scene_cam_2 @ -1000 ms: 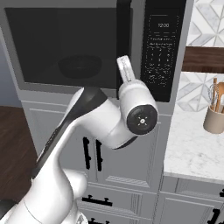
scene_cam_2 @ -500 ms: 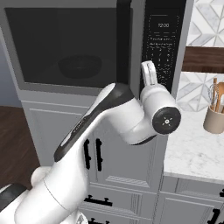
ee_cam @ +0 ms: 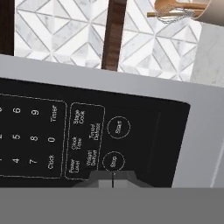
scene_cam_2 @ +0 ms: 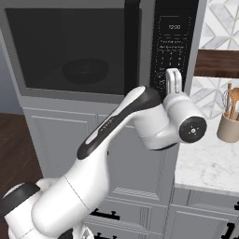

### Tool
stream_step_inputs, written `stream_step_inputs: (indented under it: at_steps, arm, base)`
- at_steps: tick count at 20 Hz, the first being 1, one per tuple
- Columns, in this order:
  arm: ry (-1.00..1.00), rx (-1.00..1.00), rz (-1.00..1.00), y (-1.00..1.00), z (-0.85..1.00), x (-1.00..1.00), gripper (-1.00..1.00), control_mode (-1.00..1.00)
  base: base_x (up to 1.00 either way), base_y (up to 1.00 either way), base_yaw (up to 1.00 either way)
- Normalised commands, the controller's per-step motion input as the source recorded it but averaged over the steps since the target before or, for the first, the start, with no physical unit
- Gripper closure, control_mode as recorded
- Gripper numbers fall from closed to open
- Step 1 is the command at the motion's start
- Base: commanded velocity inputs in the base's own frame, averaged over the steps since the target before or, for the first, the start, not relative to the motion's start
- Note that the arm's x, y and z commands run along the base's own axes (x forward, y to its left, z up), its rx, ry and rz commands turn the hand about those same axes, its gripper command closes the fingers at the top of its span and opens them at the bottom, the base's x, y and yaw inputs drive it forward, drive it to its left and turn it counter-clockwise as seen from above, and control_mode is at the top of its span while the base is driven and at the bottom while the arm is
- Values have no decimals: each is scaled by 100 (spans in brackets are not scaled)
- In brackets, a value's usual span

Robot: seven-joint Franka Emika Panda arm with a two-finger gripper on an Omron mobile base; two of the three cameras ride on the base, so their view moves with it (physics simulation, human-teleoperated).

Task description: Open the microwave, place the bowl with waffle inside the microwave, then close the microwave door and turn it on.

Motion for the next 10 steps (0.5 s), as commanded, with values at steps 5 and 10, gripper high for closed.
stream_step_inputs:
  at_steps: [5,10]
  arm:
    - [0,11,0,-2,0,32,100,-100]
    - [0,8,0,0,-3,38,100,-100]
  base:
    - [0,0,0]
    - [0,0,0]
